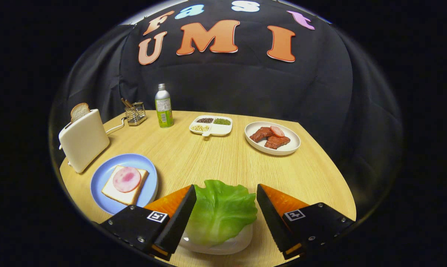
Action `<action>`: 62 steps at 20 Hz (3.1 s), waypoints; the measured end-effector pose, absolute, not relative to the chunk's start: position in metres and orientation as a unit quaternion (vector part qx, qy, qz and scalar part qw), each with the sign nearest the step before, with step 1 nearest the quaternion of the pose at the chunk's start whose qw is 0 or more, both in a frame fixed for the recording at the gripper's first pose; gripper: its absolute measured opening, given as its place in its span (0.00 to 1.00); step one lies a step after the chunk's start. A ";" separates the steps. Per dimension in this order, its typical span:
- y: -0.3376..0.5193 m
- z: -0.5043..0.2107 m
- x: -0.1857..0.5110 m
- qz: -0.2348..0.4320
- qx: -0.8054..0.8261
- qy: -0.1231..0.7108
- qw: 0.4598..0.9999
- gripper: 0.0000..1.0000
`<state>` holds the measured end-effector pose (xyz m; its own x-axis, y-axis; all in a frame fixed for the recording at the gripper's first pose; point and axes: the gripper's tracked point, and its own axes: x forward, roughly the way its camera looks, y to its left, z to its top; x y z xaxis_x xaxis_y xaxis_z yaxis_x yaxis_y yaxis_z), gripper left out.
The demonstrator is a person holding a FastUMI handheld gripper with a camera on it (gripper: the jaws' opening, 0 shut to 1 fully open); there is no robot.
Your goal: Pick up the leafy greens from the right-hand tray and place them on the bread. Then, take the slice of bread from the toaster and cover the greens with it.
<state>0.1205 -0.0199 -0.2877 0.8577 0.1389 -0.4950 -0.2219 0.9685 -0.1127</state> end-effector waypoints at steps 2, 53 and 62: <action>-0.020 -0.297 0.118 0.097 -0.081 0.262 0.957 0.98; 0.070 -0.229 0.050 0.072 -0.060 0.257 0.962 0.02; 0.145 -0.241 0.039 0.112 -0.086 0.265 0.954 0.02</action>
